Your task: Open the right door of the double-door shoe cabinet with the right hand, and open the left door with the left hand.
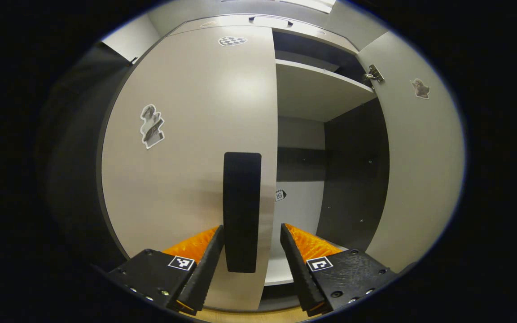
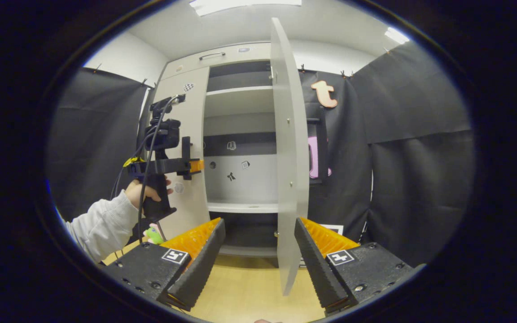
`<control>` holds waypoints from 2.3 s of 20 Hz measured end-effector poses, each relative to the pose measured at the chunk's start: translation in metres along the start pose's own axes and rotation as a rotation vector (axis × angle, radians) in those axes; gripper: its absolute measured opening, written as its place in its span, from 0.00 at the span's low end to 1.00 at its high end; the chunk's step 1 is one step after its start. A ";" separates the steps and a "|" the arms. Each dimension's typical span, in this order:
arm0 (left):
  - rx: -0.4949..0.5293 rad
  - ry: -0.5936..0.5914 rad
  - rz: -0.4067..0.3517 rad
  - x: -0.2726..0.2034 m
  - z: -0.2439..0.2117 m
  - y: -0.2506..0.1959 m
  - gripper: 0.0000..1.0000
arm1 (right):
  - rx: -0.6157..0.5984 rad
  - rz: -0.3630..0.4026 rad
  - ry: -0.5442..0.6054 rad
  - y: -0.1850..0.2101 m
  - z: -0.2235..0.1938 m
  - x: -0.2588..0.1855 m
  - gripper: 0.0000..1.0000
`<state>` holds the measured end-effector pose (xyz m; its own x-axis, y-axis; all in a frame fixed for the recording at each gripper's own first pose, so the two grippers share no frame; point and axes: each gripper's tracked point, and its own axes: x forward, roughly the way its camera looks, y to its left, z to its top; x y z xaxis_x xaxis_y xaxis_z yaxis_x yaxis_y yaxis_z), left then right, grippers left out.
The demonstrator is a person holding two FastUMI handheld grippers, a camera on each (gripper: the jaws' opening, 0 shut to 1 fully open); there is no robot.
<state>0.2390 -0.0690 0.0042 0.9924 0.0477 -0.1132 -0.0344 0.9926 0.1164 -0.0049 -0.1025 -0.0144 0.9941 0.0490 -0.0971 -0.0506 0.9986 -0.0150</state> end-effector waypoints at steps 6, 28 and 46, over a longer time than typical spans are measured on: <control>-0.029 0.012 0.004 0.000 0.001 0.004 0.82 | -0.004 -0.010 0.013 -0.010 -0.005 0.007 0.97; 0.007 -0.002 -0.020 -0.035 0.002 0.014 0.10 | 0.009 -0.014 0.059 -0.012 -0.030 0.002 0.98; 0.048 0.023 0.016 -0.147 0.008 0.085 0.09 | -0.046 0.029 0.034 0.017 -0.025 0.003 0.98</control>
<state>0.0915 0.0074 0.0382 0.9888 0.0661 -0.1336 -0.0435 0.9852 0.1659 -0.0054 -0.0856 -0.0402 0.9883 0.0764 -0.1321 -0.0846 0.9947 -0.0576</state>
